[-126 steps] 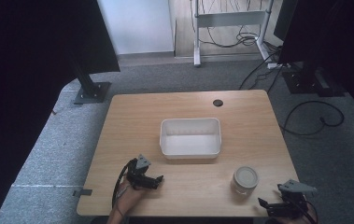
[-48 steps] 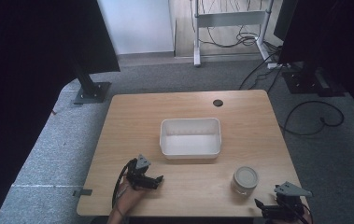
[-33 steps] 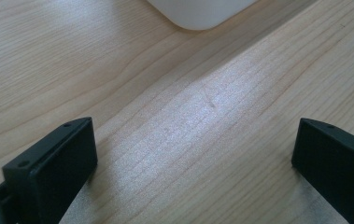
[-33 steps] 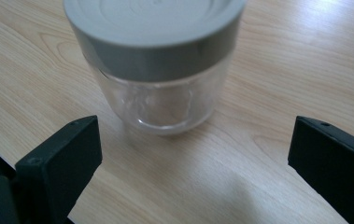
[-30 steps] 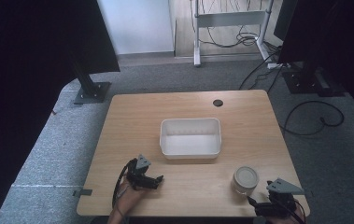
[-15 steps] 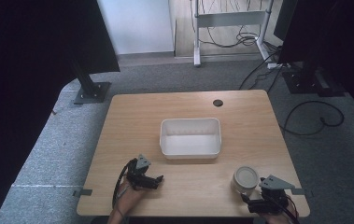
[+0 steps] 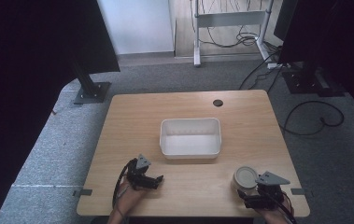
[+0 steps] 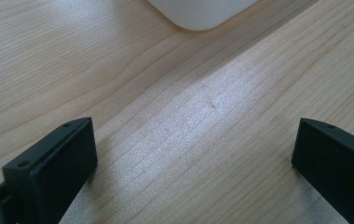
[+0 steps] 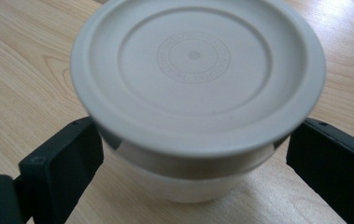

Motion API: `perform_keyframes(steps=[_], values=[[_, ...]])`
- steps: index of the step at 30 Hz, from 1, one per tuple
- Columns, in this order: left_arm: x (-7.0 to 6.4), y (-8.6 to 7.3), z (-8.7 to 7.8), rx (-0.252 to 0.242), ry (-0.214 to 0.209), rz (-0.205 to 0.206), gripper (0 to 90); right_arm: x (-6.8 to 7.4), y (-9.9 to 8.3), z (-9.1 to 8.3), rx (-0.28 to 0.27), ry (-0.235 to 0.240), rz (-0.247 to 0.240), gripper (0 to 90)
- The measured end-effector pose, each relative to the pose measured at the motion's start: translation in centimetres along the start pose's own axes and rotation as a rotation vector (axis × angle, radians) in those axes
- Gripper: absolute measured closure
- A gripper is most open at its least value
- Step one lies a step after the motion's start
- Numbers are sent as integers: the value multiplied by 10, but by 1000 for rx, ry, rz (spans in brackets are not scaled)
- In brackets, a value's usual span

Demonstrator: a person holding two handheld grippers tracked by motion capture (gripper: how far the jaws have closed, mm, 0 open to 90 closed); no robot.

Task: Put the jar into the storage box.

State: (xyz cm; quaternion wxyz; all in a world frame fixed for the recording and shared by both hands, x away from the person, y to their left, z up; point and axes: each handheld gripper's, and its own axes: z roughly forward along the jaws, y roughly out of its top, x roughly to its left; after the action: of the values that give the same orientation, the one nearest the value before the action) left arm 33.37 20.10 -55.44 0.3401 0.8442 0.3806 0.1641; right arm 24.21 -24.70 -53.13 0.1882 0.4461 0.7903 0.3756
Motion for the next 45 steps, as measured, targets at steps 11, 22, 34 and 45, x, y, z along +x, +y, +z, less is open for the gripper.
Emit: perform_keyframes(steps=[11, 22, 34, 45], values=[[0, 0, 0, 0, 0, -1, 0, 1, 7, 11, 8, 4, 6, 52], [0, 0, 0, 0, 0, 0, 0, 6, 12, 14, 24, -24, 1, 93], [0, 0, 0, -3, 1, -4, 0, 6, 19, 11, 11, -34, 12, 94], [0, 0, 0, -4, 1, -5, 0, 12, 32, 15, -12, -32, -10, 93]])
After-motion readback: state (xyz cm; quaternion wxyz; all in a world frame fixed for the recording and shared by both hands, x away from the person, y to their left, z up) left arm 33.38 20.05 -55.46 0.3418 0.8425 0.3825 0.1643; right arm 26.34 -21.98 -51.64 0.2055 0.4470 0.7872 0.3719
